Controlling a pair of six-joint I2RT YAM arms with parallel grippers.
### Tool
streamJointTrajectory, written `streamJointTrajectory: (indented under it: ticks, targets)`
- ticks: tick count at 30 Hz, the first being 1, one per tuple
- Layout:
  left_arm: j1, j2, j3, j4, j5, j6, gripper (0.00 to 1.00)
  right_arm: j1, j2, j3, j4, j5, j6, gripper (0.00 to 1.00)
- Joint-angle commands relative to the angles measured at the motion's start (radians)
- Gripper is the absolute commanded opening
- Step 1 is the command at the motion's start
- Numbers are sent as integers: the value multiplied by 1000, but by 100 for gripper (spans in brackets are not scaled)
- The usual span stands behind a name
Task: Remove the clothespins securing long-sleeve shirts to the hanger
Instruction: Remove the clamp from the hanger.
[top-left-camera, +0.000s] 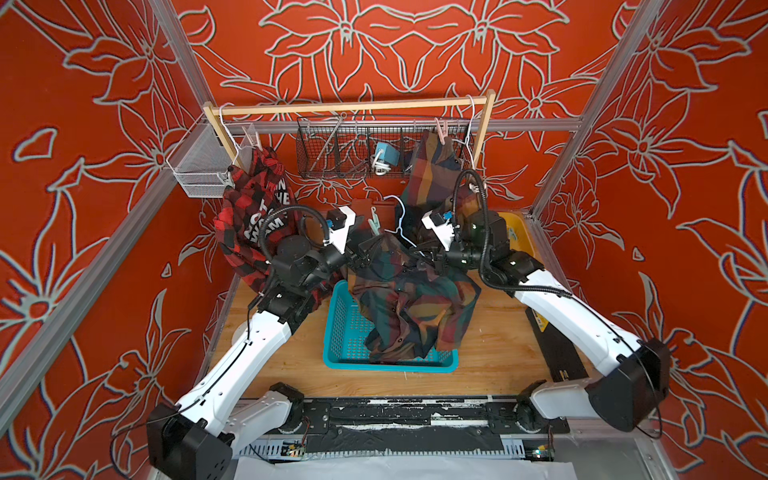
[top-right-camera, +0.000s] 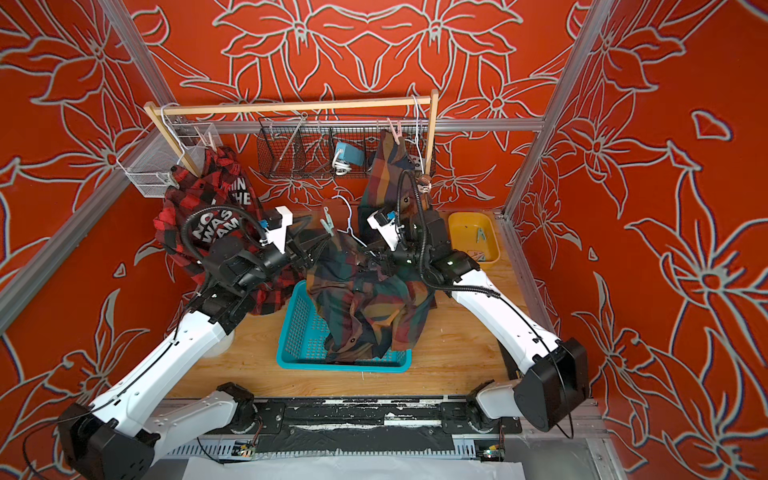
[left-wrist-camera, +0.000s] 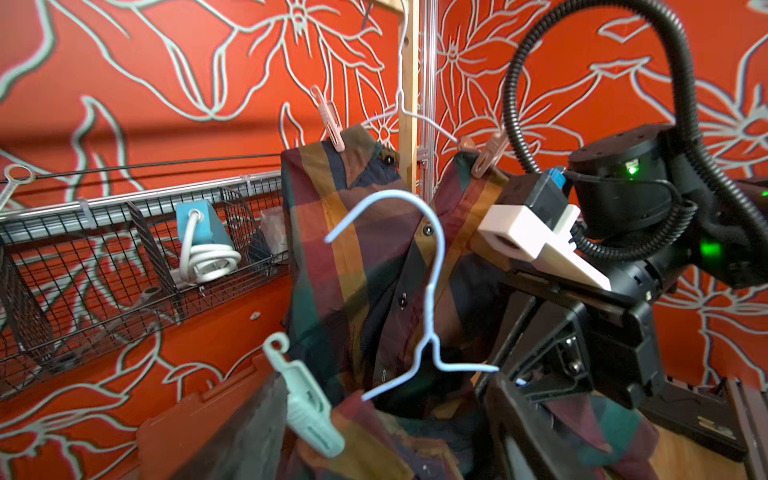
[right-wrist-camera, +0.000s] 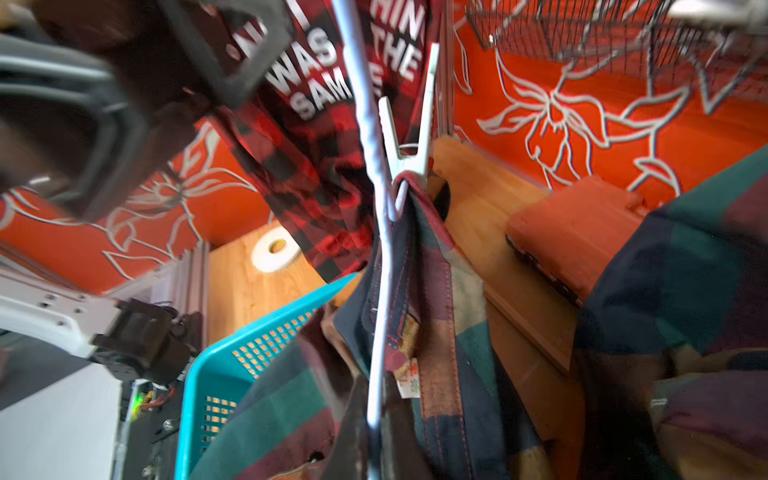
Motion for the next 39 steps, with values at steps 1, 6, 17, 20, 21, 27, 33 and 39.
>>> streamJointTrajectory:
  ticks: [1, 6, 17, 20, 21, 27, 33, 39]
  targets:
    - [70, -17, -3, 91, 222, -91, 72, -18, -64, -37, 74, -154, 24, 0]
    - [97, 8, 25, 80, 425, -85, 72, -36, -118, -78, 70, -218, 4, 0]
    - [119, 45, 52, 33, 585, -43, 72, -53, -158, -111, 60, -330, -54, 0]
    - [119, 56, 57, 28, 596, -38, 72, -52, -157, -108, 49, -343, -72, 0]
    - [119, 60, 60, 24, 601, -35, 72, -53, -157, -106, 44, -349, -80, 0]
    - [119, 98, 70, 41, 645, -49, 70, -50, -151, -97, 24, -382, -107, 0]
    - [119, 107, 73, 36, 649, -42, 69, -50, -148, -87, -1, -381, -135, 0]
    - [140, 100, 78, 32, 607, -41, 71, -52, -160, -107, 39, -357, -109, 0]
